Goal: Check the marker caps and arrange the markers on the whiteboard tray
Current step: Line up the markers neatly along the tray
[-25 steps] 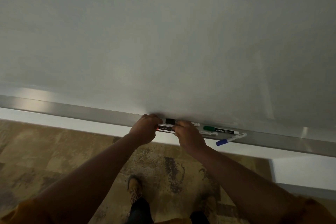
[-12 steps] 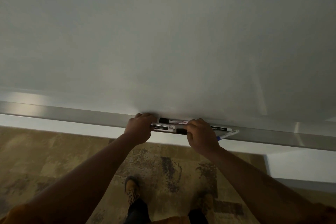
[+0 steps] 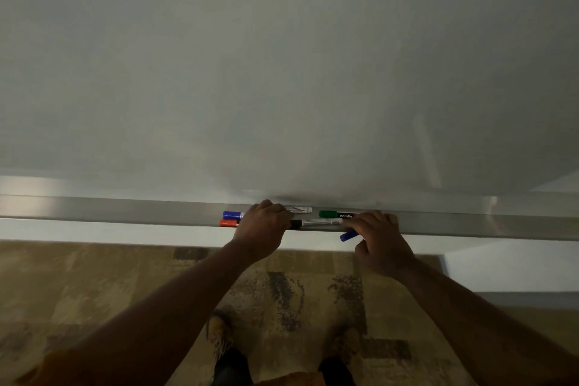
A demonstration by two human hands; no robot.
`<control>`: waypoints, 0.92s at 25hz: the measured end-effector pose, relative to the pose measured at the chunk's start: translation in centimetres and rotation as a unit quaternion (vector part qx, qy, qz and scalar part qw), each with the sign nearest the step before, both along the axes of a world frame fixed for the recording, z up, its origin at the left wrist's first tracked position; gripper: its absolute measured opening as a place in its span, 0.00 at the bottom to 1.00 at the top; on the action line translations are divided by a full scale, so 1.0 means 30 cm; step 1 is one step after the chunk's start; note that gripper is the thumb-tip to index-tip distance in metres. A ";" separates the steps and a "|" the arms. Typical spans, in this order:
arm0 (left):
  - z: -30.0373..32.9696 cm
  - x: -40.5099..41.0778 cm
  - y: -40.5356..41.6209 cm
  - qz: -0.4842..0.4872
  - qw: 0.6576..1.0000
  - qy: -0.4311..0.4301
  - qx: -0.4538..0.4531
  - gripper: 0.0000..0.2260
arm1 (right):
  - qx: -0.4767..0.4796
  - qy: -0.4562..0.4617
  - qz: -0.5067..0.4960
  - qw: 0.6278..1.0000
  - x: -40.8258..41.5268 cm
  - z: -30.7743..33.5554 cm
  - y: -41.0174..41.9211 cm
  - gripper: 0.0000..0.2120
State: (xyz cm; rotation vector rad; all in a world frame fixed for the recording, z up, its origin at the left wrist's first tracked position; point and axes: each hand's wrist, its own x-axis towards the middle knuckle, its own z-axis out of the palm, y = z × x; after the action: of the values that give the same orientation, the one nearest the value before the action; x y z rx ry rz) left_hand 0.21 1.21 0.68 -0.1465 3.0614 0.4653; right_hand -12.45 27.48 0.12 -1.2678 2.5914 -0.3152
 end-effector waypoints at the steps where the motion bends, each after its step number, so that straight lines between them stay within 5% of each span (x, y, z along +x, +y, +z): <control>1: 0.002 -0.020 0.024 -0.011 1.000 -0.009 -0.005 0.09 | -0.011 -0.002 -0.003 1.000 -0.001 -0.005 0.001 0.22; 10: -0.009 -0.080 0.077 -0.005 0.998 -0.050 -0.027 0.14 | -0.067 0.013 -0.009 0.998 -0.009 -0.033 -0.033 0.13; 23: -0.007 -0.041 0.060 0.101 0.985 -0.025 0.137 0.15 | -0.090 -0.034 0.009 0.995 0.029 -0.033 -0.276 0.19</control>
State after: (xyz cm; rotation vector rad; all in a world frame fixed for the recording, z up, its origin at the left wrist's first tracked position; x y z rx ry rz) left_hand -1.01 3.00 0.48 -0.4513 2.9072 0.8713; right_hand -11.57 19.20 -0.86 -1.3133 2.5401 -0.5900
